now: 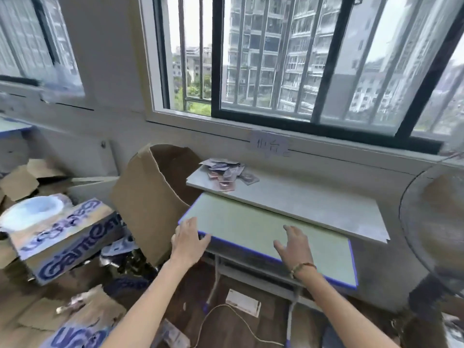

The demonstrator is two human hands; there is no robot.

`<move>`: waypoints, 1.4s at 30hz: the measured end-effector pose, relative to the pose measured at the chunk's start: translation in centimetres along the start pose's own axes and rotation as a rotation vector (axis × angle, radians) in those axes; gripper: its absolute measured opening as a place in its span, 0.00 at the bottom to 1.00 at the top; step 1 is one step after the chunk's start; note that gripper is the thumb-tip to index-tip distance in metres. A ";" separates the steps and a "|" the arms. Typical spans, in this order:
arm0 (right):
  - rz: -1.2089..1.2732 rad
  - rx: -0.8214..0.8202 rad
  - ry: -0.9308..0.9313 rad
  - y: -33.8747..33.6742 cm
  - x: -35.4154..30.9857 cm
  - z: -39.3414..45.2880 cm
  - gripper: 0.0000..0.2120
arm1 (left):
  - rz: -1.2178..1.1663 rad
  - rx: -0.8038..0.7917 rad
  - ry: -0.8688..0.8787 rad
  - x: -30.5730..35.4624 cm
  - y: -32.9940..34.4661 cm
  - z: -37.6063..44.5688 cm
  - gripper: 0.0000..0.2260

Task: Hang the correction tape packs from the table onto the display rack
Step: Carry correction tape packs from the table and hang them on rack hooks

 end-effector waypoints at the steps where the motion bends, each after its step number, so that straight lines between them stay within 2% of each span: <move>1: -0.004 0.001 0.004 0.4 -0.8 2.2 0.26 | -0.003 0.001 -0.003 -0.1 -0.1 2.3 0.27; 5: -0.006 0.021 0.000 1.8 -3.5 10.0 0.26 | -0.011 0.013 0.005 0.2 -0.1 10.9 0.27; 13: 0.047 -0.048 0.045 7.4 -6.8 23.8 0.32 | -0.057 0.020 -0.001 -1.1 2.2 24.4 0.28; 18: 0.031 -0.098 0.035 11.6 -8.9 32.2 0.31 | -0.072 0.017 -0.030 -1.9 4.3 31.9 0.27; 24: 0.001 -0.156 0.041 15.7 -11.4 40.9 0.38 | -0.041 -0.016 0.001 -1.4 6.5 40.4 0.26; 35: -0.088 -0.269 0.157 22.9 -12.9 47.2 0.45 | 0.068 -0.134 0.108 0.3 10.9 51.4 0.25; 42: -0.093 -0.263 0.179 23.6 -11.8 48.3 0.38 | 0.220 -0.280 0.235 2.2 15.3 58.9 0.27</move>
Point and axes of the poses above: each hand's wrist, its own z-axis towards the middle knuckle, its own y-axis out of the palm, x = y × z, the point moved 9 cm from there along z, towards the middle knuckle, and after that the axes turned 2 degrees about -z, right-handed, at the moved point
